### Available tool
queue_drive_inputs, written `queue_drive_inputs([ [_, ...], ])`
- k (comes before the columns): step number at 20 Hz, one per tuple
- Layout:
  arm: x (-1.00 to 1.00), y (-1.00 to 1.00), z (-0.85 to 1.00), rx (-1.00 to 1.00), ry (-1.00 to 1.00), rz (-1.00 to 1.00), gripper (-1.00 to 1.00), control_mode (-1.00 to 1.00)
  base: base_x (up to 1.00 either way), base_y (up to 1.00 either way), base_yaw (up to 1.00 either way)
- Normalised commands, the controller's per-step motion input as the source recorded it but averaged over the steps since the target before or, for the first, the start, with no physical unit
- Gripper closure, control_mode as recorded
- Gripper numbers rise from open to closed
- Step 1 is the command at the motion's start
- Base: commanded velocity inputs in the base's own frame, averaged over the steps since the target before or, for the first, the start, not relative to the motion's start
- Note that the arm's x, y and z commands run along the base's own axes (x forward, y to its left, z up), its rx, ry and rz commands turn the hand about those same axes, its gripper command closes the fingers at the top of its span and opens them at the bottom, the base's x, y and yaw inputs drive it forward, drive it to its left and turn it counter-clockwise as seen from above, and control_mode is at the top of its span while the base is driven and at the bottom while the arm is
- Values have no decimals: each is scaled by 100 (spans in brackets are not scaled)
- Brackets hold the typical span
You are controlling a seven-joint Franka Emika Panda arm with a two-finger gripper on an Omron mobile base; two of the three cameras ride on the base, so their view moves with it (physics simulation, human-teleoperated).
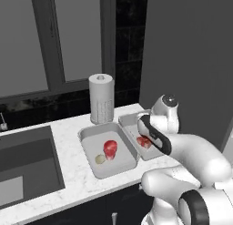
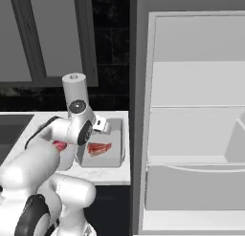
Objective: Place one garlic and one steak in each tupperware on the nearby counter, to pack two identical lunches.
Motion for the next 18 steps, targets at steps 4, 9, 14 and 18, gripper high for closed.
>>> queue_drive_inputs([
  [4, 100, -15, -41, 0, 11, 0, -100, -100, 0, 0, 0],
  [9, 81, -9, -28, 0, 3, 0, -100, -100, 0, 0, 0],
  [14, -1, 0, -1, 0, 0, 0, -100, -100, 0, 0, 0],
  [18, -38, 0, 19, 0, -18, 0, -100, -100, 0, 0, 0],
])
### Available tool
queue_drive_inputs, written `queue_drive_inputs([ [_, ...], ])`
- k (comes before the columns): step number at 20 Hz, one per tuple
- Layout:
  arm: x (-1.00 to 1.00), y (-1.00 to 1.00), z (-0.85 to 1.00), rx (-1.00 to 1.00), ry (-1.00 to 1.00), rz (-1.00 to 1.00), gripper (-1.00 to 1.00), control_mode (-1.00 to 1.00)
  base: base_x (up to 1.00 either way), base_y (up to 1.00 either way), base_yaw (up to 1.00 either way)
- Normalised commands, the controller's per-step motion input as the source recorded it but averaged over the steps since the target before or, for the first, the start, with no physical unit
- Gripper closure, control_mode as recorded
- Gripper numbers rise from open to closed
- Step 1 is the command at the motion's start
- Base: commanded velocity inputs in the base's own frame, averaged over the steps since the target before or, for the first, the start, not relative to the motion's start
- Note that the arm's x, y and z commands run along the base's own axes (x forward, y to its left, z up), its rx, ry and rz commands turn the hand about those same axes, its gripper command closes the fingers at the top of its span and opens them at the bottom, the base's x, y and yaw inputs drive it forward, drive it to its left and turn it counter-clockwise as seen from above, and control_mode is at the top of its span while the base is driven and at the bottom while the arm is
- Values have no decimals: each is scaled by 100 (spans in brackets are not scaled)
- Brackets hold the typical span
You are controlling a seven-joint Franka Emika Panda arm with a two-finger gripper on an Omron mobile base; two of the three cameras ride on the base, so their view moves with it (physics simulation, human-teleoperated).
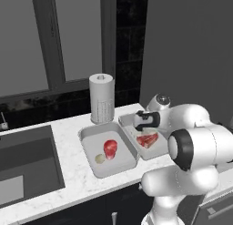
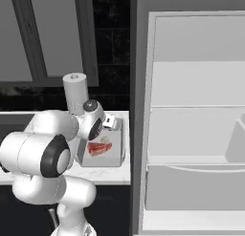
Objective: Place one garlic and one steak in each tupperware on the nearby counter, to pack two identical lunches.
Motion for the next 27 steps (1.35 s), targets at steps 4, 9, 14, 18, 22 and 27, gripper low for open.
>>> queue_drive_inputs([
  [4, -96, 0, 67, 0, -61, 1, -100, -100, 0, 0, 0],
  [9, -100, 12, -1, -45, -77, 7, -100, -100, 0, 0, 0],
  [14, -99, 29, -55, -84, -63, 20, -100, -100, 0, 0, 0],
  [18, -99, 40, -74, -93, -32, 28, -100, -100, 0, 0, 0],
  [22, -100, 46, -83, -91, -28, 28, -100, -100, 0, 0, 0],
  [27, -100, 34, -94, -85, -27, 28, -100, -100, 0, 0, 0],
])
